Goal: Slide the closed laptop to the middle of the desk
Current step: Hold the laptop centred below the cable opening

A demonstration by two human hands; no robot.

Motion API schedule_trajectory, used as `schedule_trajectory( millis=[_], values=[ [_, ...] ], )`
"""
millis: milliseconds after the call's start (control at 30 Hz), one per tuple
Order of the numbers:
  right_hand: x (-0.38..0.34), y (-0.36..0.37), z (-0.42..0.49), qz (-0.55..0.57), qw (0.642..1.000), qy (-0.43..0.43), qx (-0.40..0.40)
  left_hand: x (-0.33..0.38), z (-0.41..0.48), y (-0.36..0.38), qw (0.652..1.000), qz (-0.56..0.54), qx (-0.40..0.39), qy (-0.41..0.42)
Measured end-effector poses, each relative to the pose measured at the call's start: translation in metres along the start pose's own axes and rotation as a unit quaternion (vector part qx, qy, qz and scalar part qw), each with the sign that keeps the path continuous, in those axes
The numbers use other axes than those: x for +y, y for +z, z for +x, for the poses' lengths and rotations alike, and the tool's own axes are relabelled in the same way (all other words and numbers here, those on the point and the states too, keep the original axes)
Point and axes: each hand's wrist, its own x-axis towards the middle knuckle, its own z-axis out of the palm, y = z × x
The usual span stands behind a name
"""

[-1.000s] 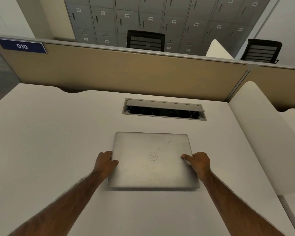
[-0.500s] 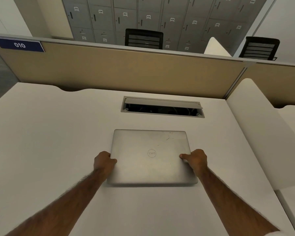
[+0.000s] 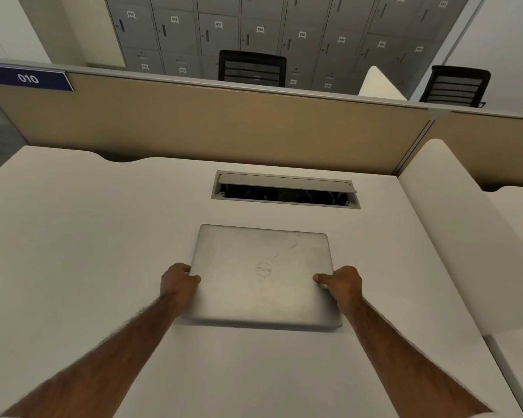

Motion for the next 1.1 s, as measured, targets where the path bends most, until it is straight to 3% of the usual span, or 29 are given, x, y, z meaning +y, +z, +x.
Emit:
schedule_trajectory(
  millis=[1100],
  values=[
    [0.002, 0.007, -0.006, 0.003, 1.000, -0.015, 0.002, -0.005, 0.008, -0.003, 1.000, 0.011, -0.004, 0.013]
  ],
)
